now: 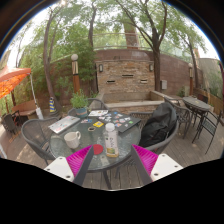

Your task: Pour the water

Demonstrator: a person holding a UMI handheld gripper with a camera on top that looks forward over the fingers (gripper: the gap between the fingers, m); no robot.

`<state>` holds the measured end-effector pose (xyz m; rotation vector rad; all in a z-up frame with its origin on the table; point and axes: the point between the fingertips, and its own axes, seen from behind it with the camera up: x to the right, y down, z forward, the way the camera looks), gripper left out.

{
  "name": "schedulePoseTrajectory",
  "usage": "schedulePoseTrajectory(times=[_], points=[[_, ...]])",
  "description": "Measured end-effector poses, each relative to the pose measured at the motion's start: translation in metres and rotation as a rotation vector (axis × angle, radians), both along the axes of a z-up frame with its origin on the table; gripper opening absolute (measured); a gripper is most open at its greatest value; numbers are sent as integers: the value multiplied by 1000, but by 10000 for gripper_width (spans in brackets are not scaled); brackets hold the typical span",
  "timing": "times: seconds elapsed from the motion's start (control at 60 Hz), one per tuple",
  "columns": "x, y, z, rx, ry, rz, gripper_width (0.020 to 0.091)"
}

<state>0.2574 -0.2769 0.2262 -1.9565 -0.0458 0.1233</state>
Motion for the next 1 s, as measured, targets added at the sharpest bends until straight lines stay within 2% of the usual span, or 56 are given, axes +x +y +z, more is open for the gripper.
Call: schedulePoseTrajectory(times=[0.317, 0.6, 0.633, 0.667, 0.683, 0.85, 0.933, 0.95, 1.0], points=[[-23, 162, -109, 96, -37, -50, 823], [-23, 223, -129, 207, -9, -89, 820], [-23, 225, -129, 220, -13, -88, 766], [-28, 230, -131, 226, -11, -79, 657], [-30, 231, -137, 217, -9, -74, 625], [-27, 232, -136, 246, -15, -91, 589], [-28, 234, -136, 222, -17, -92, 546], [-28, 235, -136, 215, -17, -90, 515], [-29, 236, -137, 193, -21, -88, 482]])
